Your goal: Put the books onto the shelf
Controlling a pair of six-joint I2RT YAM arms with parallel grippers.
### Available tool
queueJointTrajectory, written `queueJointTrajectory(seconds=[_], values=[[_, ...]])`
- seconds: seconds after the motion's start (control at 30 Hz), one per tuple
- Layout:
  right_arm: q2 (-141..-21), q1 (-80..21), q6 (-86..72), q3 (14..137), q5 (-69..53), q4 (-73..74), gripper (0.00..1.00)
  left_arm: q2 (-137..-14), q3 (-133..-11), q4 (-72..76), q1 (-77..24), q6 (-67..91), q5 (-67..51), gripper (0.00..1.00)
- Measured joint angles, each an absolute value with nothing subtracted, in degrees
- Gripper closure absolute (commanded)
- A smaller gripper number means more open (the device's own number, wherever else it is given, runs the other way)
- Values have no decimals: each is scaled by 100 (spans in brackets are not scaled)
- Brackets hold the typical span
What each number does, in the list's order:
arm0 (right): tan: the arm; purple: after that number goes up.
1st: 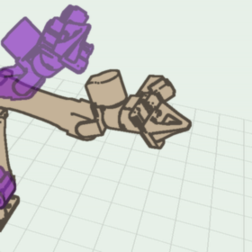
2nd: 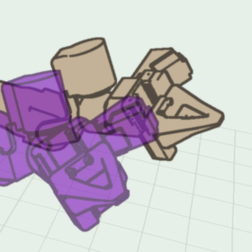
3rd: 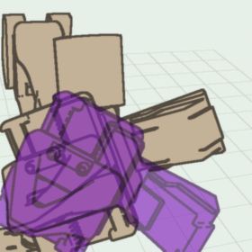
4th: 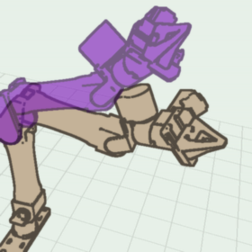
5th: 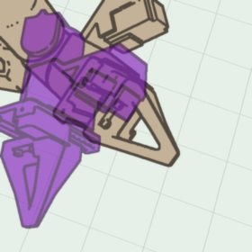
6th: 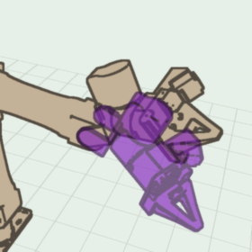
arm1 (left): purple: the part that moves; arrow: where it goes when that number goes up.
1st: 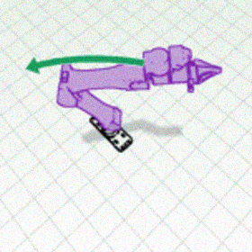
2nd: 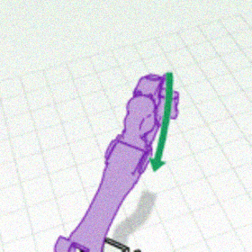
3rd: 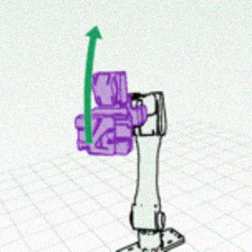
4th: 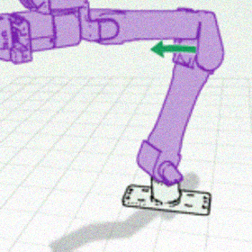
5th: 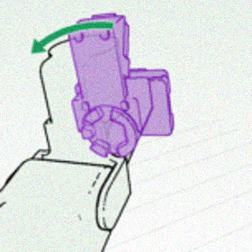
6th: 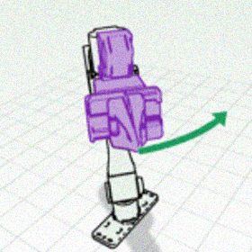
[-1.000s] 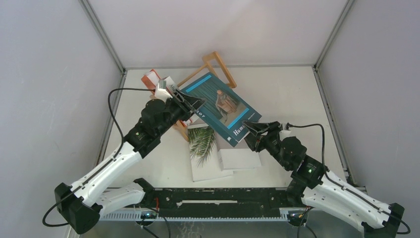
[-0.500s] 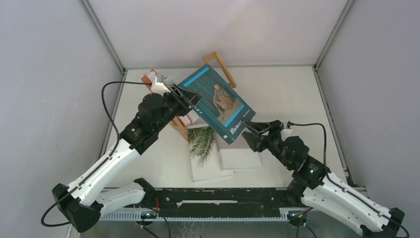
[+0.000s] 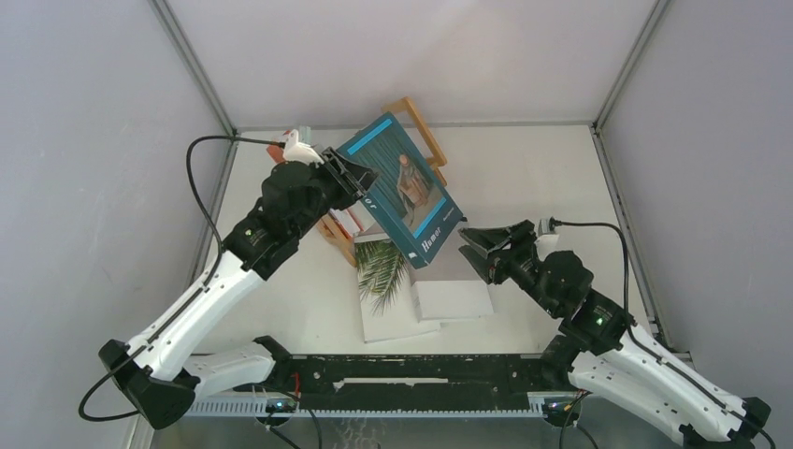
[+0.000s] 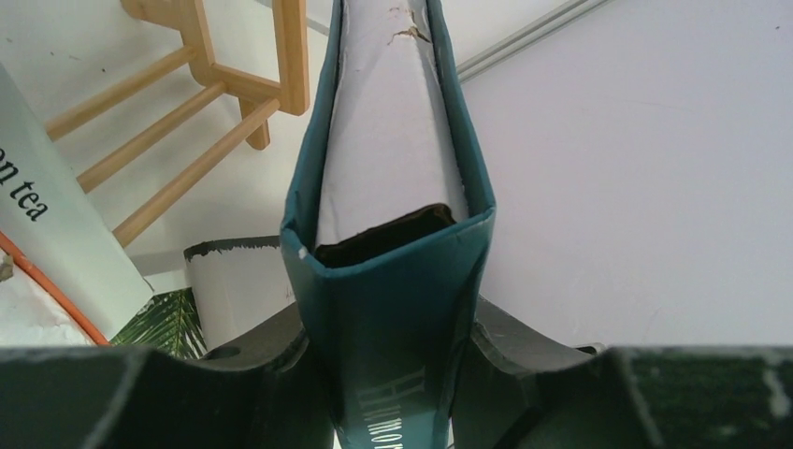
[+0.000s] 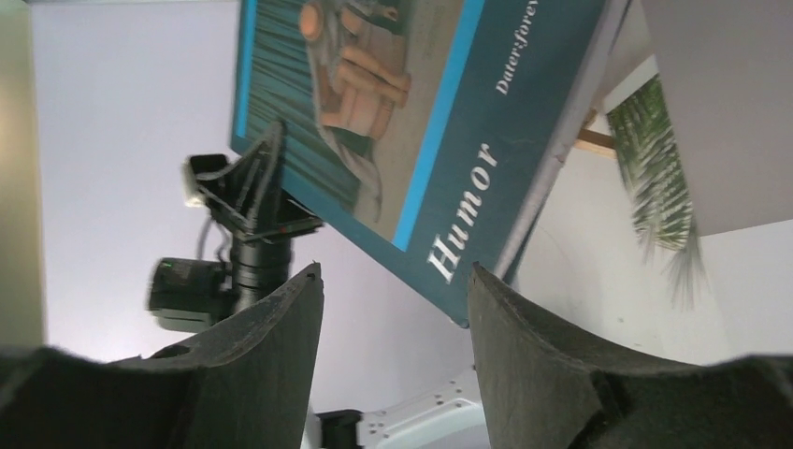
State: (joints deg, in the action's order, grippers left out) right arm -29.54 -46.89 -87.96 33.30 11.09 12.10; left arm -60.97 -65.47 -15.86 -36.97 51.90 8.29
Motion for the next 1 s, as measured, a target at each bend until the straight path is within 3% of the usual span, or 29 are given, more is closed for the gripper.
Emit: queueJointTrajectory(seconds=[0.27,0.57,1.0], values=[[-3988,-4851,-7011,4915,1092,2187,35,-6495,-7373,-1949,-3697,4947,854,61],[-5638,-6106,-4088,7161,2521,3017,32,-7105,-8326,-2488,-3697,4797,843,61],[-7155,-7708,-685,7553,5041,2663,30,-7706,-9150,-3151,-3697,4794,823,63]])
